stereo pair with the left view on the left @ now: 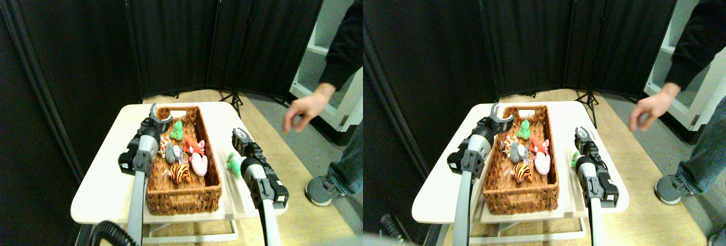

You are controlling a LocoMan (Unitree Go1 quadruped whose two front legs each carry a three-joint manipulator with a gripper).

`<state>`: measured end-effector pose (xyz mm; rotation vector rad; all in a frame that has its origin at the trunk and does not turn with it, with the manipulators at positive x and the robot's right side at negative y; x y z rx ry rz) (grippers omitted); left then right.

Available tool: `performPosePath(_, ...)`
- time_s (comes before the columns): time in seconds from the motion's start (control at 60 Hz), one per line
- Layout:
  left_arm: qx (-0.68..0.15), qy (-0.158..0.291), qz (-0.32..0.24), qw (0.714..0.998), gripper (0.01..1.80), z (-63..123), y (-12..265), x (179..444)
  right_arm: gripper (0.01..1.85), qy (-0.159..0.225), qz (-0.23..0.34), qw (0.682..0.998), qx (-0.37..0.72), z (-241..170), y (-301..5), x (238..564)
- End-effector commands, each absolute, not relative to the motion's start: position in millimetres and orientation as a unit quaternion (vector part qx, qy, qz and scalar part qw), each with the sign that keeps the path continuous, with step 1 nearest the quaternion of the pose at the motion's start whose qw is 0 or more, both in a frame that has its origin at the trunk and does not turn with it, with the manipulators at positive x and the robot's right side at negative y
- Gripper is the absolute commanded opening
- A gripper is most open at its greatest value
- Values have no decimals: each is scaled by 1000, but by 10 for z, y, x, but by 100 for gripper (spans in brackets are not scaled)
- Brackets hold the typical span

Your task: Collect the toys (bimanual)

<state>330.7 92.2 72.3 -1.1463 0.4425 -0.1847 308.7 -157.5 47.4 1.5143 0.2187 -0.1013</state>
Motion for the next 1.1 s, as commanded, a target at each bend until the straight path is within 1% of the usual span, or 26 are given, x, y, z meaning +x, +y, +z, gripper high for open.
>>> performPosePath(0.017, -534, 183, -76, 822, 29, 708, 1118, 3348, 1, 93, -37, 729, 677, 505, -1560, 3116)
performPosePath(0.067, -527, 177, -57, 830, 24, 666, 1287, 3330, 1, 94, -34, 737, 668, 492, -1569, 3118)
performPosePath(0.133, -512, 169, -37, 841, 23, 621, 1434, 3286, 1, 101, -36, 725, 680, 469, -1575, 3126)
performPosePath(0.15, -512, 169, -37, 841, 23, 621, 1434, 3286, 1, 101, -36, 725, 680, 469, -1575, 3126)
performPosePath(0.183, -507, 169, -39, 844, 22, 594, 1506, 3272, 1, 104, -39, 727, 678, 458, -1576, 3128)
performPosePath(0.233, -503, 171, -25, 847, 20, 543, 1608, 3233, 1, 110, -38, 729, 674, 442, -1578, 3134)
performPosePath(0.3, -500, 162, 5, 851, 21, 467, 1722, 3168, 1, 116, -34, 740, 662, 425, -1583, 3148)
performPosePath(0.35, -497, 161, 12, 853, 22, 445, 1758, 3137, 1, 117, -32, 746, 655, 422, -1586, 3153)
performPosePath(0.4, -497, 159, 18, 853, 22, 425, 1794, 3112, 1, 122, -31, 741, 660, 417, -1588, 3160)
performPosePath(0.417, -498, 156, 26, 853, 22, 400, 1825, 3074, 1, 124, -32, 750, 649, 419, -1594, 3162)
performPosePath(0.517, -496, 152, 30, 854, 21, 346, 1869, 3033, 1, 129, -33, 744, 655, 426, -1601, 3159)
performPosePath(0.533, -493, 152, 33, 856, 22, 308, 1885, 3020, 1, 135, -37, 739, 659, 425, -1602, 3156)
performPosePath(0.6, -497, 150, 45, 853, 22, 263, 1892, 3003, 1, 144, -35, 751, 643, 424, -1600, 3139)
performPosePath(0.633, -501, 150, 51, 851, 22, 230, 1895, 2995, 1, 154, -44, 749, 643, 416, -1598, 3124)
performPosePath(0.667, -505, 150, 55, 848, 22, 204, 1904, 2994, 12, 158, -39, 758, 631, 401, -1602, 3103)
performPosePath(0.683, -505, 150, 55, 848, 22, 204, 1904, 2994, 12, 158, -39, 758, 631, 401, -1602, 3103)
performPosePath(0.733, -510, 149, 62, 845, 22, 158, 1916, 3002, 27, 168, -35, 773, 611, 374, -1603, 3068)
performPosePath(0.767, -513, 150, 69, 842, 21, 127, 1917, 3004, 38, 176, -19, 776, 605, 334, -1612, 3045)
performPosePath(0.817, -513, 151, 71, 842, 21, 107, 1915, 3003, 41, 181, -23, 778, 601, 315, -1611, 3015)
performPosePath(0.867, -519, 154, 75, 838, 22, 66, 1917, 3008, 72, 188, -18, 817, 544, 279, -1623, 2957)
performPosePath(0.883, -519, 154, 75, 838, 22, 66, 1917, 3008, 72, 188, -18, 817, 544, 279, -1623, 2957)
performPosePath(0.9, -518, 154, 75, 838, 22, 57, 1912, 3011, 76, 195, -23, 814, 547, 267, -1628, 2934)
performPosePath(0.95, -515, 154, 74, 840, 22, 46, 1907, 3018, 76, 205, -24, 808, 551, 247, -1630, 2902)
performPosePath(0.967, -514, 156, 73, 840, 22, 28, 1911, 3035, 70, 220, -23, 790, 572, 208, -1624, 2869)
performPosePath(1.05, -514, 156, 77, 840, 22, 17, 1907, 3054, 63, 235, -14, 786, 571, 127, -1619, 2848)
performPosePath(1.1, -509, 156, 74, 843, 23, 11, 1916, 3074, 48, 245, -29, 786, 567, 62, -1644, 2831)
